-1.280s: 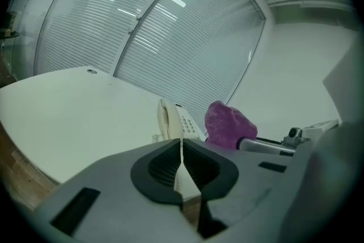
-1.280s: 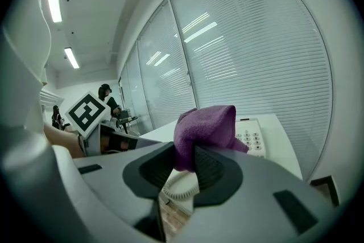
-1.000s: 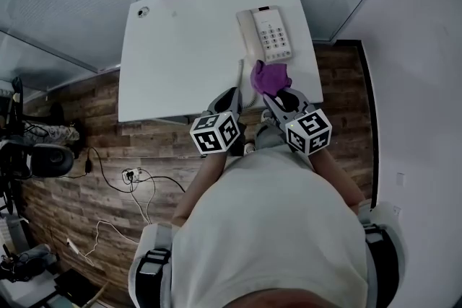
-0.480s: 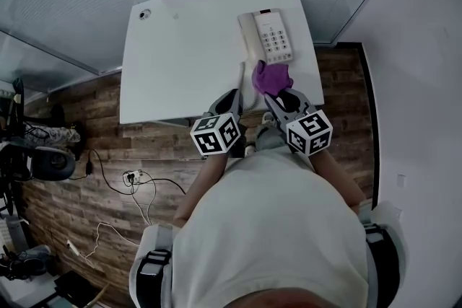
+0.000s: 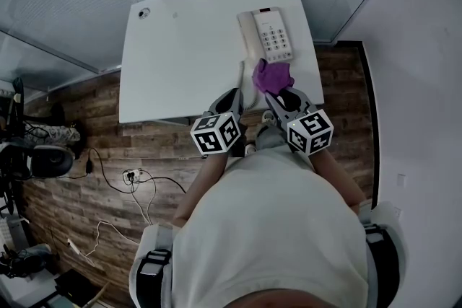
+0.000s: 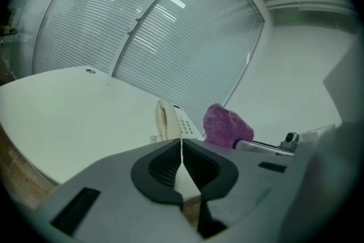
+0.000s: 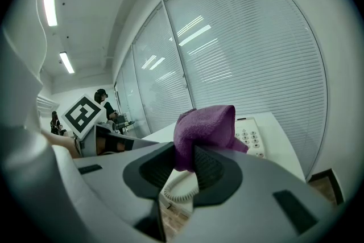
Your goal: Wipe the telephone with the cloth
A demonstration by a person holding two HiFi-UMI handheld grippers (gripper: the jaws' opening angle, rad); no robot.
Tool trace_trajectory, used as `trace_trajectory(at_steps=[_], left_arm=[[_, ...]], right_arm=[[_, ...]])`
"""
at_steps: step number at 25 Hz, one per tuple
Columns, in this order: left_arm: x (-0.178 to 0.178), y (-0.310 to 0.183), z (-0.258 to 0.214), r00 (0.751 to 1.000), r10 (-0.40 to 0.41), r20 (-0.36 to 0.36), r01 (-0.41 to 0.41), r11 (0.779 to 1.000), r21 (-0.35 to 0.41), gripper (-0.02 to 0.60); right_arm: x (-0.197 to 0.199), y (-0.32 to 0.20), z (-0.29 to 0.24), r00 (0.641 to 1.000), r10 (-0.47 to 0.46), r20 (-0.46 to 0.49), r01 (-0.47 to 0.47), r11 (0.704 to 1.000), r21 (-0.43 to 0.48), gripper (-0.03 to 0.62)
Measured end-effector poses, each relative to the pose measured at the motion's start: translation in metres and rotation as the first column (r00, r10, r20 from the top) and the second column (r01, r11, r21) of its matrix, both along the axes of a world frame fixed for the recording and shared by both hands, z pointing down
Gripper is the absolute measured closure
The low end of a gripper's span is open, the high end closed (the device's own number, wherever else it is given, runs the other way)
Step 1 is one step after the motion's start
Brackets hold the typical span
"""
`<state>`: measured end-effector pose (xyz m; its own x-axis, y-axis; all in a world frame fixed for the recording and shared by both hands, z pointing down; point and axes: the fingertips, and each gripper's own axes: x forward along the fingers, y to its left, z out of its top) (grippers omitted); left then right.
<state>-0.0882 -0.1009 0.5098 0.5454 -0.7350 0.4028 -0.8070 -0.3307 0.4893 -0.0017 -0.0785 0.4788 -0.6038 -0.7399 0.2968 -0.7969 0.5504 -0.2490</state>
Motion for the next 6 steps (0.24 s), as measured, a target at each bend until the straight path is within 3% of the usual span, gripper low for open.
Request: trace_trajectory(at_steps=[6], left_arm=[[0.0015,-0.0020,0.0025,1.000,-0.008,0.001,0.008,1.000,-0.002,0.551]], right_arm=[[0.0021,-0.0016,0.0021,1.000,-0.006,-0.001,0.006,1.000,0.002,0.491]])
